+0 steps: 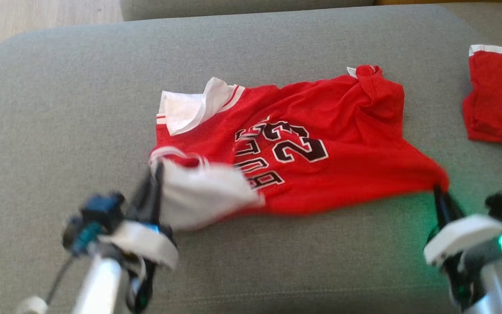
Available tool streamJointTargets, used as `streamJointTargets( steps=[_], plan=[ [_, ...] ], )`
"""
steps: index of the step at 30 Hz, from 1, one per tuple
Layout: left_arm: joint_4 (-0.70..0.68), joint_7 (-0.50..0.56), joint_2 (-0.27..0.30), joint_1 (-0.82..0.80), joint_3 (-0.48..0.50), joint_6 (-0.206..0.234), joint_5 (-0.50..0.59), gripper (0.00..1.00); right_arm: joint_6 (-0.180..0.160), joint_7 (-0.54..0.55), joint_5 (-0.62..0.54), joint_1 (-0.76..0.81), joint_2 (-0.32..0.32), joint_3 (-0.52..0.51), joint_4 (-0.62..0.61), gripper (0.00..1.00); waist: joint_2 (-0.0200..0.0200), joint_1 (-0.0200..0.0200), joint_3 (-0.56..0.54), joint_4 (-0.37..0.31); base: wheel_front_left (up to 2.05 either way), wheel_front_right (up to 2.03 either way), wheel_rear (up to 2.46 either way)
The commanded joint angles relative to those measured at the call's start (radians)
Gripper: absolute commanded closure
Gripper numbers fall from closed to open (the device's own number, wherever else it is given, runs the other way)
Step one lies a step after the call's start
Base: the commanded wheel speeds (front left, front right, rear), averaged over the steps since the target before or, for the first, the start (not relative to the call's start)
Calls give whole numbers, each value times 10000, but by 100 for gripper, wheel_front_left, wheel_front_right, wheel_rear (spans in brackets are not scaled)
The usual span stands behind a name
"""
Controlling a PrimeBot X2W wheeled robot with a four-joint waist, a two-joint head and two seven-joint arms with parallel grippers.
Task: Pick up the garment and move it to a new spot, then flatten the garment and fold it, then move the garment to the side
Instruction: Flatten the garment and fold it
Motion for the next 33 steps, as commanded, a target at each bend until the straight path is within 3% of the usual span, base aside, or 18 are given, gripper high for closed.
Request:
streamJointTargets(
  steps=[1, 3, 4, 5, 6, 19, 33],
  plan=[
    [-101, -124, 72, -65, 114, -106, 113, 100, -7, 20, -50, 61, -19, 230, -201, 100, 0, 0, 9, 14, 0, 0, 0],
    [79, -124, 67, 33, 30, -136, 144, 100, -7, 26, -155, 159, -14, 242, -137, 100, 0, 0, 14, 17, 0, 0, 0],
    [256, -124, 63, 104, -33, -158, 174, 93, -7, 24, -260, 232, 6, 242, -77, 100, 0, 0, 20, 16, 0, 0, 0],
    [412, -124, 58, 148, -55, -172, 177, 62, -7, 4, -334, 275, 49, 206, -25, 97, 0, 0, 25, 12, 0, 0, 0],
    [538, -124, 50, 168, -41, -174, 176, 0, -7, -78, -403, 291, 98, 120, 2, 0, 0, 0, 26, 7, 0, 0, 0],
    [-515, -124, -55, 556, 821, 120, -280, 0, -7, -1641, -462, 508, 458, -132, -1356, 0, 0, 0, -93, 9, 0, 0, 0],
    [614, -124, -68, 402, -208, 101, -192, 0, -7, -1602, -703, 632, 710, 69, -1495, 0, 0, 0, -110, -81, 0, 0, 0]
  ],
)
